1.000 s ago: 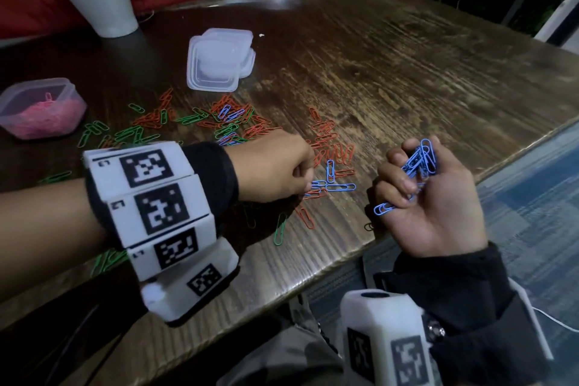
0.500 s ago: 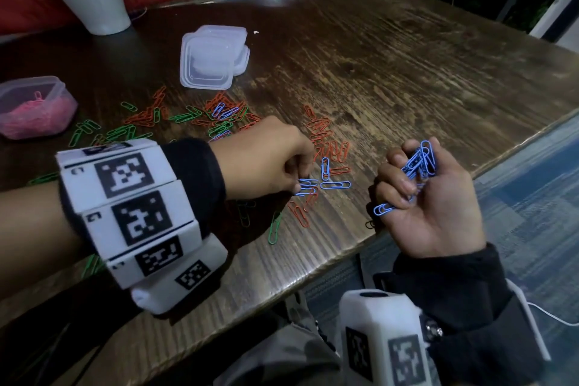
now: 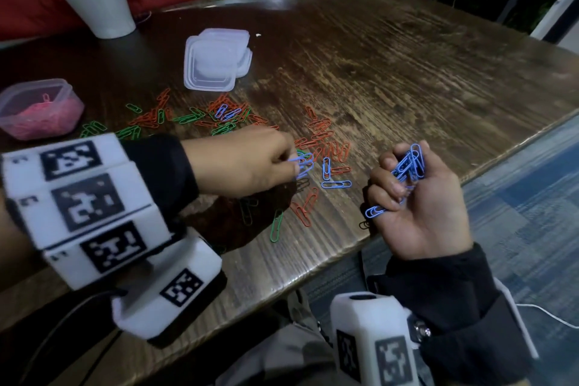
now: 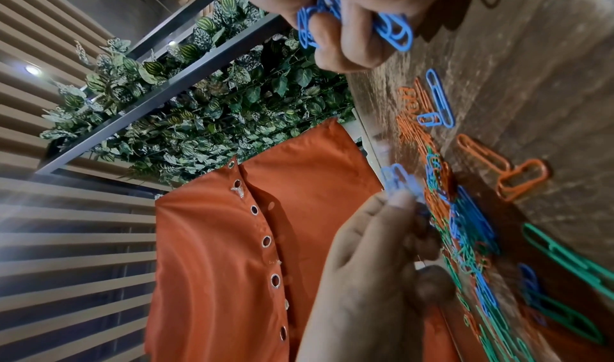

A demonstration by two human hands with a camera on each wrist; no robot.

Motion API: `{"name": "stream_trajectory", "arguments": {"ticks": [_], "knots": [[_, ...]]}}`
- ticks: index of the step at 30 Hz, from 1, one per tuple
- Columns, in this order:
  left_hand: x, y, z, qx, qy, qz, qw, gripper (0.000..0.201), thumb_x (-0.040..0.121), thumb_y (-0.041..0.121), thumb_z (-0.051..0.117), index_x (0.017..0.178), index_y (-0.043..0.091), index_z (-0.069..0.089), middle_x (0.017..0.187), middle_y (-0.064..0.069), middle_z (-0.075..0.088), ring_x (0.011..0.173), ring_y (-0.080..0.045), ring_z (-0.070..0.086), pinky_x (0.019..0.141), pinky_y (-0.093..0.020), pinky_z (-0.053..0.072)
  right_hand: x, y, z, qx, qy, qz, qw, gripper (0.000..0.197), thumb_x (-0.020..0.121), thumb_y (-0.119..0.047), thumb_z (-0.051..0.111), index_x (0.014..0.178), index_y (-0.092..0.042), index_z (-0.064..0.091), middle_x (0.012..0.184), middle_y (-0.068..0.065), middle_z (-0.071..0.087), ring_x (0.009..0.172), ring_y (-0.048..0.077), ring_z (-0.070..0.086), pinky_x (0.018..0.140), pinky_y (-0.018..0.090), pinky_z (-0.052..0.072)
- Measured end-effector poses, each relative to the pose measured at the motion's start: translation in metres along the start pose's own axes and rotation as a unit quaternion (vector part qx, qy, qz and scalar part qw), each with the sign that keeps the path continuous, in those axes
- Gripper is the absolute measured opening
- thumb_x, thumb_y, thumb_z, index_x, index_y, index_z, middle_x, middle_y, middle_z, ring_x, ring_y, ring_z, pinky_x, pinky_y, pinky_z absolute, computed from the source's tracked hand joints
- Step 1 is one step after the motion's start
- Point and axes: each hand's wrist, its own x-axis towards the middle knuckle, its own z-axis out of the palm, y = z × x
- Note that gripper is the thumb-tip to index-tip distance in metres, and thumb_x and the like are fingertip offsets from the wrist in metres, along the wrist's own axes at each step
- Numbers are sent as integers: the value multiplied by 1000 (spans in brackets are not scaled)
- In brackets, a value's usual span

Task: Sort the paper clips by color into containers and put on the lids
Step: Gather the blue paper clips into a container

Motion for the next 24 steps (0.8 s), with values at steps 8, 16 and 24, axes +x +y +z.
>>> {"name": "stream_trajectory", "arguments": {"ticks": [8,16,24], "knots": [[-22,21,-10,-129,81,8,988,25,87,30,47,81,9,58,56,3,45,49,-6,39,46,-17,30,-3,40,32,-22,-9,73,997,40,99,-39,28,70,-14,42,52,0,39,26,1,27,26,8,15],[-23,34,-11,-53,156,-27,986,18,85,26,55,78,11,64,70,-3,64,72,-21,58,61,-28,36,-11,64,52,-79,30,27,996,34,99,-38,33,74,-21,47,49,-10,43,30,1,39,26,12,21],[-19,37,-22,-83,143,30,986,13,70,23,77,81,16,76,67,0,70,60,-3,62,56,-13,41,-11,55,47,-92,48,-3,995,30,99,-30,37,71,-19,44,33,-10,35,24,-1,22,26,8,12]]}}
